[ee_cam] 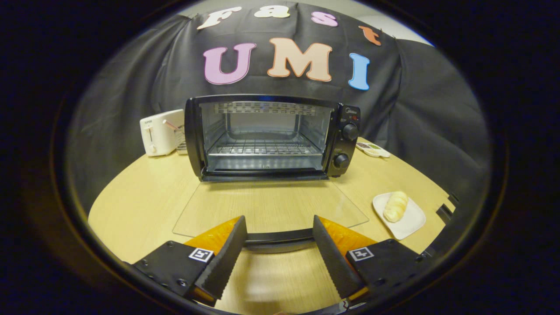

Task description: Open the toaster oven, put the food inside, and close the toaster oven door.

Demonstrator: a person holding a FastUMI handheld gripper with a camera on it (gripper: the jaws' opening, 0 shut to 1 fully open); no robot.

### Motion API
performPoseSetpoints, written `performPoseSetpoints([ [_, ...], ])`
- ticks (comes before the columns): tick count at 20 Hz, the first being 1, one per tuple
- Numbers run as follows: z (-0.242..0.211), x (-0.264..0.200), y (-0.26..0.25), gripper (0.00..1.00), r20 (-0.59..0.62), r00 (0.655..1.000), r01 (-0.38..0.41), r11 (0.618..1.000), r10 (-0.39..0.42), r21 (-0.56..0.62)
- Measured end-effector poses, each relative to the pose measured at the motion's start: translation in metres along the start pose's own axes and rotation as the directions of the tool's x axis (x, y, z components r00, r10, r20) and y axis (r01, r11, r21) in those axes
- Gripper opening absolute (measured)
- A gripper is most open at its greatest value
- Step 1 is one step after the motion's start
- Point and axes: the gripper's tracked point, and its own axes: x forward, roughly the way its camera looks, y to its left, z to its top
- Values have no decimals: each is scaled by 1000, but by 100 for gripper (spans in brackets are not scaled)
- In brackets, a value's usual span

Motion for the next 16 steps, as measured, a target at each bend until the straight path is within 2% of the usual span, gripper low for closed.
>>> performPoseSetpoints([
  [6, 10, -1, -4, 96, 23, 1000, 11, 1000, -11, 4],
  [10, 38, -4, -16, 96, 96, 995, 17, 997, -24, 74],
  [16, 90, -2, -77, 96, 216, 963, 115, 970, -162, 215],
])
